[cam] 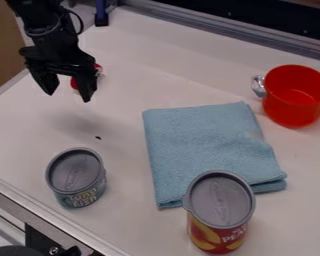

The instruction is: Move the blue cloth to the up left of the table

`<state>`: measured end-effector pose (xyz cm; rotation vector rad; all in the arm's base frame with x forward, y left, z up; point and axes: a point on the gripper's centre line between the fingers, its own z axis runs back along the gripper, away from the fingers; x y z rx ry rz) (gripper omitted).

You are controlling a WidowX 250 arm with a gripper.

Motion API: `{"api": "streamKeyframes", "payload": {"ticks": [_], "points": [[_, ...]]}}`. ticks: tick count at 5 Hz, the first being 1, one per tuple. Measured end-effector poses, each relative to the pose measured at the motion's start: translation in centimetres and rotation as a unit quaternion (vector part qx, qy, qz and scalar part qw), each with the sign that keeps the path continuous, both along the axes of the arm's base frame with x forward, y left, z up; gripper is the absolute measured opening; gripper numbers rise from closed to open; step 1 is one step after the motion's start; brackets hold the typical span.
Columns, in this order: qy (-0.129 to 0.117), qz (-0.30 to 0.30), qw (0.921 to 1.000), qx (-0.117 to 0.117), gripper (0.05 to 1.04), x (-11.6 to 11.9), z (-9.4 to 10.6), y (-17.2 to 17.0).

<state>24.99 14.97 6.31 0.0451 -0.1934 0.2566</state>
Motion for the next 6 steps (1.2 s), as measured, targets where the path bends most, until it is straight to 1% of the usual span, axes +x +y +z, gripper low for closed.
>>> {"api": "streamKeyframes", "payload": {"ticks": [1, 2, 3, 4, 5, 6], "points": [[0.011, -0.003, 0.9999, -0.007, 0.998, -0.3, -0.7, -0.4], [0.012, -0.066, 0.9976, 0.014, 0.998, 0.6, -0.4, -2.3], [0.015, -0.154, 0.9876, 0.025, 0.998, 1.6, 0.1, -5.0], [-0.018, -0.213, 0.9761, 0.04, 0.998, 2.6, 1.9, -8.0], [-0.015, -0.225, 0.9735, 0.038, 0.965, 3.1, 1.9, -11.6], [-0.013, -0.268, 0.9621, 0.051, 0.704, 3.4, 1.4, -15.0]]}}
